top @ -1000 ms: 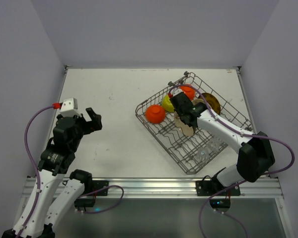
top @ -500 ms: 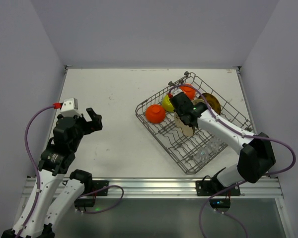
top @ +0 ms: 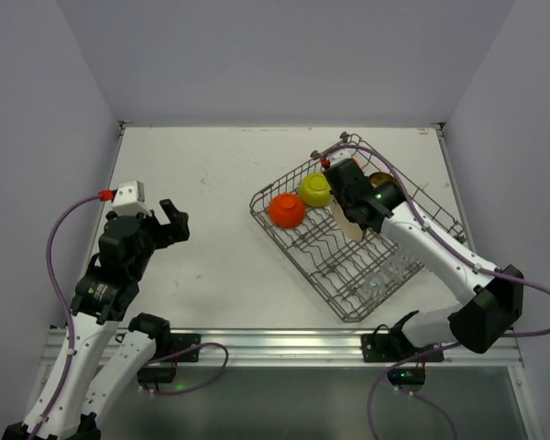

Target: Unload the mixed dishes from the dish rack

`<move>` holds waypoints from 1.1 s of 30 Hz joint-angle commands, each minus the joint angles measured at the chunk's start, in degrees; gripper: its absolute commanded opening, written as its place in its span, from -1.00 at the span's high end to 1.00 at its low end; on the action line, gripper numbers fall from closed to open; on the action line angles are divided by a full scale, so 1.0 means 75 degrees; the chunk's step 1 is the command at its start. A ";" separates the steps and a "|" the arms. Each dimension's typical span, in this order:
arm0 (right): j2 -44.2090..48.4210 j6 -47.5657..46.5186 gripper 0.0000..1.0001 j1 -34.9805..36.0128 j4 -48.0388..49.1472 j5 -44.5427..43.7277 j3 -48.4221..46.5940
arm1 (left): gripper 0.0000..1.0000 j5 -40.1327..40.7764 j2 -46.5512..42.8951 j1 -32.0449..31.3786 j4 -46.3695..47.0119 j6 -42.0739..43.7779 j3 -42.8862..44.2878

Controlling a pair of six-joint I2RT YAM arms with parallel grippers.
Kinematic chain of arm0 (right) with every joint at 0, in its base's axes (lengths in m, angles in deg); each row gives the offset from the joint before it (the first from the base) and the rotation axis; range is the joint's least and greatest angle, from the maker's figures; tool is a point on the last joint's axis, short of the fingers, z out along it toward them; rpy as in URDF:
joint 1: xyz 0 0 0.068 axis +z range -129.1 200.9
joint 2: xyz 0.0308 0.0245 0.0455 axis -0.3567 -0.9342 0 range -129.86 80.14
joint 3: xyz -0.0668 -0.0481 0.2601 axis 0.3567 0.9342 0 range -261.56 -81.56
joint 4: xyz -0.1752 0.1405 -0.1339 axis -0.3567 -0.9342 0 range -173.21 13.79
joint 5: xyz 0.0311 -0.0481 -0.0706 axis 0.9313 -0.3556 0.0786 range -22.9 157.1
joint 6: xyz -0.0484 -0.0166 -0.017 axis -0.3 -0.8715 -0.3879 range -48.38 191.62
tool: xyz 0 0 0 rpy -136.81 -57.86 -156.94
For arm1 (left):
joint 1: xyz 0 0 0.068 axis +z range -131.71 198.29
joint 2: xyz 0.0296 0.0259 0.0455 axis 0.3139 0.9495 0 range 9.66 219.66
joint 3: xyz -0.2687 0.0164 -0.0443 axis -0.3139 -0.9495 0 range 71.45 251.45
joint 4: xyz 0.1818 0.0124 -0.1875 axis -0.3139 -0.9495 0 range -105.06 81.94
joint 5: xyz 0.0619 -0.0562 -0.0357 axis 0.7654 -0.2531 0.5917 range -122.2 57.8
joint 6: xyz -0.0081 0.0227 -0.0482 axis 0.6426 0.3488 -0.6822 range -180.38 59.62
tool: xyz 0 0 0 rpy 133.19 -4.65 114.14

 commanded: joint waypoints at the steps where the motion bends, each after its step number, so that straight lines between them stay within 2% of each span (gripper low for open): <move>1: 0.0463 0.0265 1.00 0.0045 -0.0425 -0.0412 -0.0507 | -1.00 -0.0083 0.0018 -0.0043 0.0303 0.0075 0.0019; 4: 0.0790 0.0487 1.00 0.0045 -0.0437 -0.0459 -0.0636 | -1.00 -0.0071 0.0018 -0.0054 0.0280 0.0075 0.0042; 8: 0.1423 0.1668 1.00 0.0045 -0.0520 -0.0121 -0.1116 | -1.00 -0.0362 -0.0063 -0.0043 0.0267 0.0168 0.0299; 9: 0.1622 0.2158 1.00 0.0045 -0.0346 0.0287 -0.1116 | -1.00 -0.1037 -0.0064 -0.0043 0.0314 0.0157 0.0370; 10: 0.2193 0.2326 1.00 0.0045 -0.0054 0.1532 -0.0792 | -1.00 -0.1485 -0.0075 -0.0043 0.0419 0.0099 0.0428; 11: 0.2570 0.2490 1.00 0.0045 0.0935 0.2345 -0.0440 | -1.00 -0.2127 -0.0122 -0.0054 0.0861 -0.0087 0.0475; 12: 0.2968 0.2758 1.00 0.0045 0.1630 0.3189 -0.0019 | -1.00 -0.3549 -0.0145 -0.0043 0.1225 -0.0205 0.0418; 13: 0.3343 0.2958 1.00 0.0045 0.2205 0.4439 0.0809 | -1.00 -0.4248 -0.0157 -0.0043 0.1693 -0.0381 0.0336; 14: 0.3950 0.3204 1.00 0.0045 0.3232 0.4938 0.1188 | -1.00 -0.4974 -0.0123 -0.0054 0.2741 -0.0823 0.0103; 15: 0.4165 0.3566 1.00 0.0045 0.3660 0.5338 0.1482 | -1.00 -0.6165 -0.0064 -0.0043 0.3274 -0.1106 -0.0003; 16: 0.4341 0.3686 1.00 0.0045 0.3977 0.5690 0.1961 | -1.00 -0.6664 0.0041 -0.0054 0.3836 -0.1387 -0.0121; 17: 0.4586 0.3791 1.00 0.0045 0.4549 0.6146 0.2128 | -1.00 -0.7087 0.0262 -0.0054 0.4990 -0.2017 -0.0342; 18: 0.4682 0.3955 1.00 0.0056 0.4763 0.6348 0.2269 | -1.00 -0.7578 0.0380 -0.0054 0.5431 -0.2336 -0.0437; 20: 0.4788 0.4108 1.00 0.0045 0.5220 0.6862 0.2574 | -1.00 -0.7886 0.0673 -0.0054 0.6600 -0.3050 -0.0683; 23: 0.4753 0.4237 1.00 0.0045 0.5491 0.7367 0.2680 | -1.00 -0.8251 0.1060 -0.0183 0.7670 -0.3475 -0.0918; 26: 0.4636 0.4331 1.00 0.0045 0.5632 0.7498 0.2692 | -0.93 -0.8274 0.1401 -0.0347 0.7802 -0.3488 -0.0907; 30: 0.4379 0.4378 1.00 0.0045 0.5738 0.7778 0.2645 | -0.67 -0.7831 0.1506 -0.0803 0.7757 -0.3243 -0.0895; 31: 0.4332 0.4401 1.00 0.0045 0.5796 0.7895 0.2645 | -0.57 -0.7655 0.1565 -0.0932 0.7280 -0.2952 -0.0768; 32: 0.4296 0.4471 1.00 0.0045 0.5948 0.8024 0.2657 | -0.43 -0.7456 0.1623 -0.0991 0.7020 -0.2786 -0.0697; 33: 0.4203 0.4541 1.00 0.0045 0.6054 0.8304 0.2692 | -0.20 -0.7164 0.1682 -0.1061 0.6809 -0.2645 -0.0638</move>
